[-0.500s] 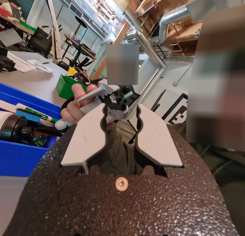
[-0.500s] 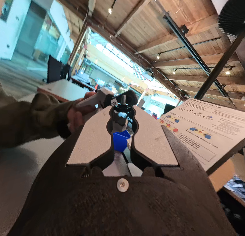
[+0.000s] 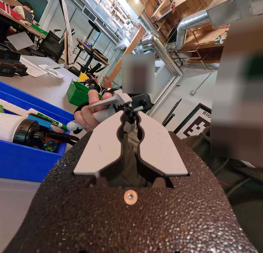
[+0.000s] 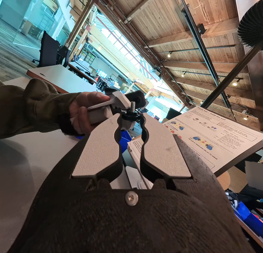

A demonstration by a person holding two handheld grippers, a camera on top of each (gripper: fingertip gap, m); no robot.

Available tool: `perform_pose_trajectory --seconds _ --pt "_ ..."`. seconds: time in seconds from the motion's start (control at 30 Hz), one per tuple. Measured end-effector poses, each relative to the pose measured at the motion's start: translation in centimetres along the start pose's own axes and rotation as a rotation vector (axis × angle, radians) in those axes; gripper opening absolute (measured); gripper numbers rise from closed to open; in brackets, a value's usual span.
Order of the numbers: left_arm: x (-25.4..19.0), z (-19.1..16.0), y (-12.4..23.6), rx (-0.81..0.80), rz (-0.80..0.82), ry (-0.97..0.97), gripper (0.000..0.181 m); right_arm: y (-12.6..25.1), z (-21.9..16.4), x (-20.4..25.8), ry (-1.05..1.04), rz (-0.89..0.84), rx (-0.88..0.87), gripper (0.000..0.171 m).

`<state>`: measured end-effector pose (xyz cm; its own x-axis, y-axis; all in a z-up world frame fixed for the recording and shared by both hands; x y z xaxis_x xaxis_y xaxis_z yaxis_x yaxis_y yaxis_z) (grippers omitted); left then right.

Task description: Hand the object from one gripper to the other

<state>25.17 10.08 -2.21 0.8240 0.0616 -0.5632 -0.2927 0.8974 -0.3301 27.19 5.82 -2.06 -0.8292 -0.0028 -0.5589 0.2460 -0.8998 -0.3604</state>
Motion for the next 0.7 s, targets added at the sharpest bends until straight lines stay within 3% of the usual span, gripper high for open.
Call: perform_pose_trajectory --seconds 0.23,0.33,0.47,0.6,0.7 --pt "1.5 0.2 0.6 -0.014 0.092 -0.073 0.012 -0.1 -1.6 -0.5 0.043 -0.051 0.112 0.024" --pt "2.6 0.6 1.2 0.003 0.249 -0.19 0.012 -0.3 -2.3 -1.0 0.057 -0.1 0.168 0.026" --pt "3.7 1.8 2.8 0.026 0.535 -0.41 0.012 -0.8 -2.1 -1.6 0.065 -0.173 0.188 0.034" --pt "3.0 2.5 2.5 0.098 0.707 -0.708 0.012 -1.3 -3.0 -1.8 0.114 -0.22 0.312 0.032" --pt "2.6 2.9 2.5 0.211 0.879 -1.035 0.011 -1.5 -2.3 -2.2 -0.135 -0.222 0.285 0.023"
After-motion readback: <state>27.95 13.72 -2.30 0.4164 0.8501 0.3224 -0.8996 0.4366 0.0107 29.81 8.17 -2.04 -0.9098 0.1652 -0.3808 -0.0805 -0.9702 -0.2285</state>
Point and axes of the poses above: each gripper's, where its closed fingertips meet, y back along the fingers, z out of its top, x = y × z across the jaws, the point moved 3 cm from there along y, back along the fingers, and after that the axes turned 7 degrees about -z, right-handed, at the moved point
